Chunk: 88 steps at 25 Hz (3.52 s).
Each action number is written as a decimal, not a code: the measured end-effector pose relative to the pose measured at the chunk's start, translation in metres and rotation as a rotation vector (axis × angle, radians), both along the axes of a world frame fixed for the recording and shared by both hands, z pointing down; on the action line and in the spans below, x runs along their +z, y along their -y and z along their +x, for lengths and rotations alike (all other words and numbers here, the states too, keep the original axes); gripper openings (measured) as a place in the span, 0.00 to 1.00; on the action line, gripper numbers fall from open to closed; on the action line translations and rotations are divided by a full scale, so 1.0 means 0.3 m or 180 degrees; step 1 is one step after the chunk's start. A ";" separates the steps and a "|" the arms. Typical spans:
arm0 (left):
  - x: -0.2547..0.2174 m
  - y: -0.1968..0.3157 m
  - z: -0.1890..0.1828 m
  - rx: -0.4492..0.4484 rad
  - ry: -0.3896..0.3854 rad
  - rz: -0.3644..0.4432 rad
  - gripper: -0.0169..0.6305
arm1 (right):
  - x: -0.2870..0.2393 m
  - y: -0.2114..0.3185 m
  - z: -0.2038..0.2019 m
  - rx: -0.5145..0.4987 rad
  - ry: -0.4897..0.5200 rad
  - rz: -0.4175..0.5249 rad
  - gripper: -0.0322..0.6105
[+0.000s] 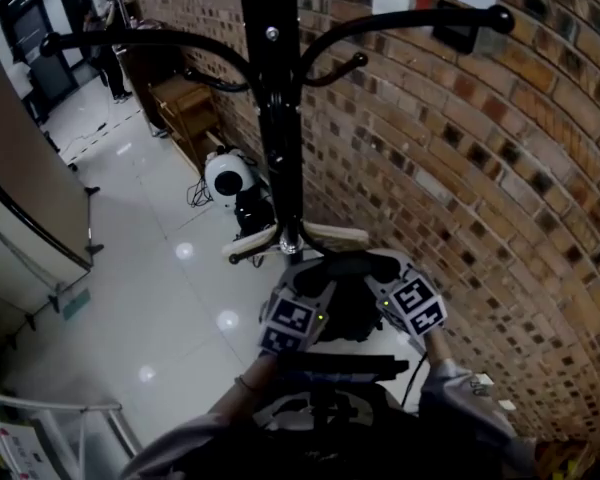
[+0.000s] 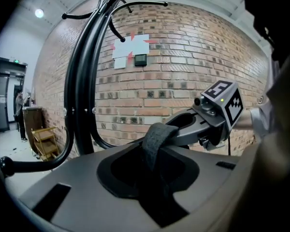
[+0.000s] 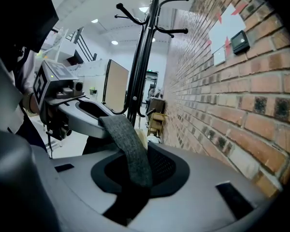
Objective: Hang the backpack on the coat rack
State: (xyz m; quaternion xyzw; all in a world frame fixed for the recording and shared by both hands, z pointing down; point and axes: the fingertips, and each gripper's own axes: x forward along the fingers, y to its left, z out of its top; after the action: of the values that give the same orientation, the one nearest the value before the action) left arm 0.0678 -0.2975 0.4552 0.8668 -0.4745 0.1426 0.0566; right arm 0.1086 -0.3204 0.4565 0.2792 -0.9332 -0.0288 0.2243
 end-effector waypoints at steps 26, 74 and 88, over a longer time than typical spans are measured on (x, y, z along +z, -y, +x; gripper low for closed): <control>0.132 0.075 -0.168 -0.0871 -0.0213 -0.0140 0.21 | 0.158 0.146 -0.303 -0.1330 -0.0489 -0.0033 0.18; 0.154 -0.214 -0.159 0.0559 -0.0629 -0.0334 0.06 | 0.109 -0.281 -0.054 0.1872 0.1642 -0.0469 0.06; 0.239 -0.321 -0.209 0.0678 -0.0765 -0.0533 0.06 | 0.225 -0.413 -0.180 0.2018 0.1599 -0.0755 0.06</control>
State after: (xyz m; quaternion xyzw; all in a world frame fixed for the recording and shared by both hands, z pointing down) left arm 0.0052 -0.2013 0.5270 0.9152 -0.3563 0.0821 0.1695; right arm 0.0547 -0.1965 0.5240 0.5231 -0.8236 0.2183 0.0182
